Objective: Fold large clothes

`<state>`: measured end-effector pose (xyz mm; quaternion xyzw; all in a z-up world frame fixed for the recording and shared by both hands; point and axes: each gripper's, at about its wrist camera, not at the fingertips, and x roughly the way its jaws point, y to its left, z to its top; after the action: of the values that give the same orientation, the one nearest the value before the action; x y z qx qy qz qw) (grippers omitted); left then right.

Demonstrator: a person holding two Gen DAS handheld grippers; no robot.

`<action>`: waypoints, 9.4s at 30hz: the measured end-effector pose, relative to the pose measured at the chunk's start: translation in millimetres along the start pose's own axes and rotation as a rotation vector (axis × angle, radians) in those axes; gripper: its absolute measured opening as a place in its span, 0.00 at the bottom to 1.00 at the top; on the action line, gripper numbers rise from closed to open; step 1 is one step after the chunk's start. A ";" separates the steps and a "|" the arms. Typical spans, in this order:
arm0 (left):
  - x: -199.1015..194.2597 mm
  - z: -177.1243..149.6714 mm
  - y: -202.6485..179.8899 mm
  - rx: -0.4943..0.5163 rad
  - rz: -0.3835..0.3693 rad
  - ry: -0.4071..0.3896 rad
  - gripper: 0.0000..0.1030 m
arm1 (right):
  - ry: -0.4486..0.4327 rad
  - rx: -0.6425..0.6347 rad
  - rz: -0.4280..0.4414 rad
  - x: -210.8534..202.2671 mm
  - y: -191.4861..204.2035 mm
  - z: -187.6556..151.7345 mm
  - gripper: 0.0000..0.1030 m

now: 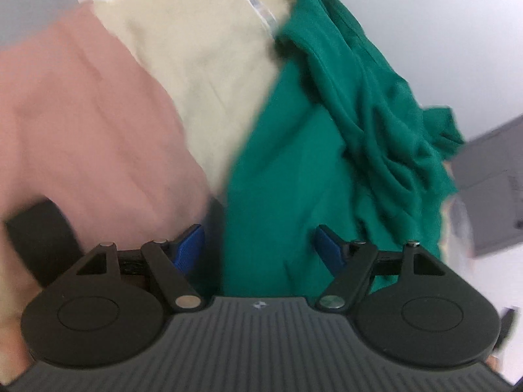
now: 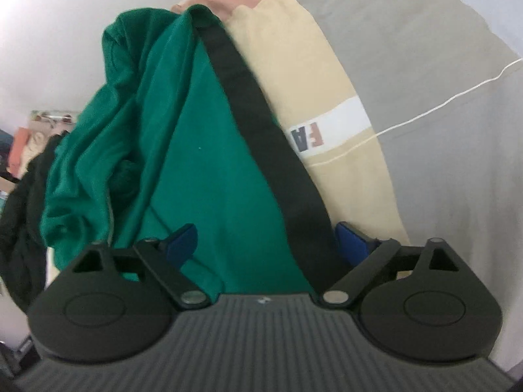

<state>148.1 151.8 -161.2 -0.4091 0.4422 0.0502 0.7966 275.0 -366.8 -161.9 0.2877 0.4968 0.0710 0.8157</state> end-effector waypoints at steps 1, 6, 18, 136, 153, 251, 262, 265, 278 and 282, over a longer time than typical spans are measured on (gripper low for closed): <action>0.9 -0.8 -1.5 0.008 -0.030 0.016 0.75 | 0.005 0.021 0.022 0.6 -2.4 -0.3 0.91; -14.1 -8.8 -18.1 0.072 -0.202 0.007 0.75 | 0.060 0.025 0.208 -1.6 9.0 -9.4 0.91; -1.6 -21.0 -24.9 0.137 0.044 0.003 0.73 | 0.094 -0.115 0.059 17.6 42.7 -23.2 0.87; 67.2 257.8 -92.0 0.289 -0.093 -0.337 0.04 | -0.226 -0.048 0.275 88.9 112.1 187.9 0.62; 62.6 97.8 -147.7 0.531 -0.004 -0.259 0.07 | -0.313 -0.414 0.205 27.6 185.3 33.4 0.62; 123.0 82.5 -19.9 -0.421 -0.477 -0.151 0.89 | -0.311 0.481 0.438 87.2 40.3 -11.6 0.99; 120.8 87.9 -20.1 -0.380 -0.343 -0.206 0.49 | -0.405 0.402 0.338 103.8 37.6 9.5 0.70; 113.0 88.3 -25.7 -0.326 -0.280 -0.218 0.43 | -0.407 0.344 0.312 95.7 40.8 9.4 0.39; 42.9 65.8 -28.7 -0.170 -0.195 -0.267 0.28 | -0.444 0.149 0.314 33.9 61.1 -13.5 0.22; 14.0 44.8 -24.8 -0.181 -0.203 -0.242 0.28 | -0.421 0.148 0.309 4.9 58.9 -30.1 0.22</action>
<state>197.3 162.7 -144.3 -0.5126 0.2933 0.0579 0.8049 261.9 -304.3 -144.2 0.4274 0.2702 0.0967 0.8573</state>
